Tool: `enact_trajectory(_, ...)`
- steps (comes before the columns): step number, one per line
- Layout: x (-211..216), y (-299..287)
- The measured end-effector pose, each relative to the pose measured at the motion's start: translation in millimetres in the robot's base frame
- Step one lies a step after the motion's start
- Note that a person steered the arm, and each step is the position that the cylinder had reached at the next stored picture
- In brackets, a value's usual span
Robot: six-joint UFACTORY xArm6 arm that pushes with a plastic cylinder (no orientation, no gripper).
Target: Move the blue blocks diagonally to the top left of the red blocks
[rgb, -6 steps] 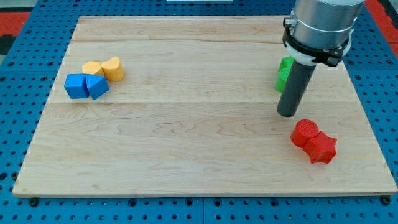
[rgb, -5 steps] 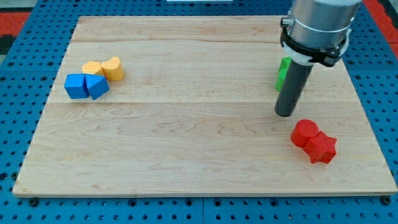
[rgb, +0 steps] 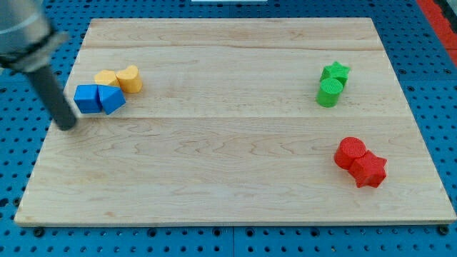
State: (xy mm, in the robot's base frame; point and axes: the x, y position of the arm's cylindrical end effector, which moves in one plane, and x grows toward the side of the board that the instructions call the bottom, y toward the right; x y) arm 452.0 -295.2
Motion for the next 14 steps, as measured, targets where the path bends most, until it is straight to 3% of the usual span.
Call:
enact_trajectory(1, -15.5, -8.8)
enact_trajectory(2, -62.0, -8.8)
enact_trajectory(3, -55.3, 50.1)
enact_trajectory(4, -19.0, 85.7)
enact_trajectory(11, -13.9, 25.4)
enact_trajectory(12, 11.0, 13.2)
enact_trajectory(13, 24.5, 18.4)
enact_trajectory(14, 17.9, 60.5)
